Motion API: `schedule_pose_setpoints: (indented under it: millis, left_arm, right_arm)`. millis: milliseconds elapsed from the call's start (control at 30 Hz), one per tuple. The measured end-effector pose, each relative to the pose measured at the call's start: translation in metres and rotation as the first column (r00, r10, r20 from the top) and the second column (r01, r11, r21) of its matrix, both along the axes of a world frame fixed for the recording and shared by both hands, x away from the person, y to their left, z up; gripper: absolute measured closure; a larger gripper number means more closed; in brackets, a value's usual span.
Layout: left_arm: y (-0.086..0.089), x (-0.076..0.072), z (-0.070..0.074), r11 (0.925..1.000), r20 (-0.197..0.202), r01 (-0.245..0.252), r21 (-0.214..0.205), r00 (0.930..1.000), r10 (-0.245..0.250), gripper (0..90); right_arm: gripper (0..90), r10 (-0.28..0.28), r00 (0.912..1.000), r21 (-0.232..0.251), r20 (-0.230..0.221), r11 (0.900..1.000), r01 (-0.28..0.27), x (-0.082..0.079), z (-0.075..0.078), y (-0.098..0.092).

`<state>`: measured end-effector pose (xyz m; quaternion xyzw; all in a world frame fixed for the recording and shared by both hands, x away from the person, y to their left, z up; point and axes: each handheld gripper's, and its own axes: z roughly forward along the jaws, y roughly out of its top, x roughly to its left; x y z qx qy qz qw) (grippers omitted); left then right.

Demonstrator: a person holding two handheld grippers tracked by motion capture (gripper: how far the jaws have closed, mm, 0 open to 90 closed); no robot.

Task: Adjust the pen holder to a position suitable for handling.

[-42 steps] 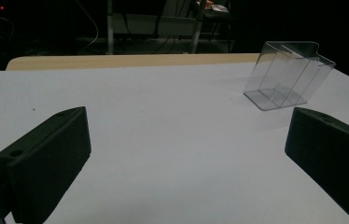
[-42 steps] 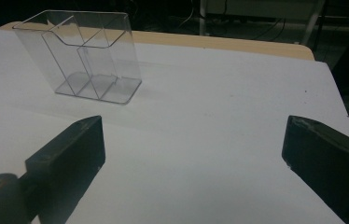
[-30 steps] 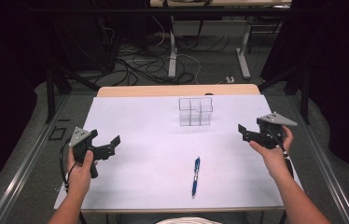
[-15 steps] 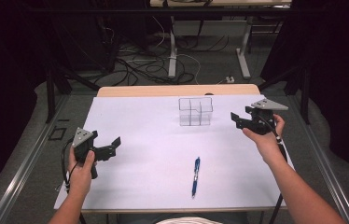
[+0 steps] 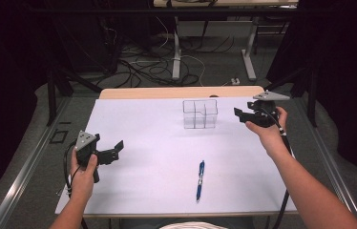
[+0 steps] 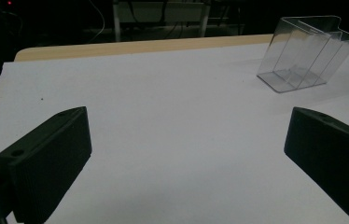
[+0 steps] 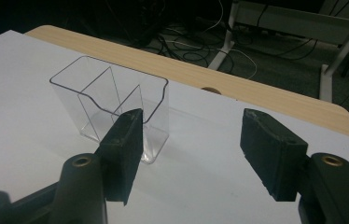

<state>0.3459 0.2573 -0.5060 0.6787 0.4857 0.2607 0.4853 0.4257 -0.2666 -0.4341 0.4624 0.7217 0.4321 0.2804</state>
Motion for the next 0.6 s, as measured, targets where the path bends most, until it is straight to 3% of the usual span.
schedule_pose_setpoints:
  millis: [433, 600]
  left_arm:
    - [0.0, 0.0, 0.0, 1.0, -0.004, 0.004, 0.0, 1.0, -0.004, 0.6]
    - [0.0, 0.0, 0.0, 1.0, -0.005, 0.004, 0.001, 1.0, -0.004, 0.7]
  right_arm:
    - [43.4, 0.009, 0.999, -0.025, -0.044, 0.9996, -0.01, 0.025, 0.003, 0.007]
    - [47.0, 0.022, 0.9996, -0.017, -0.015, 0.9996, -0.022, 0.034, 0.0, 0.01]
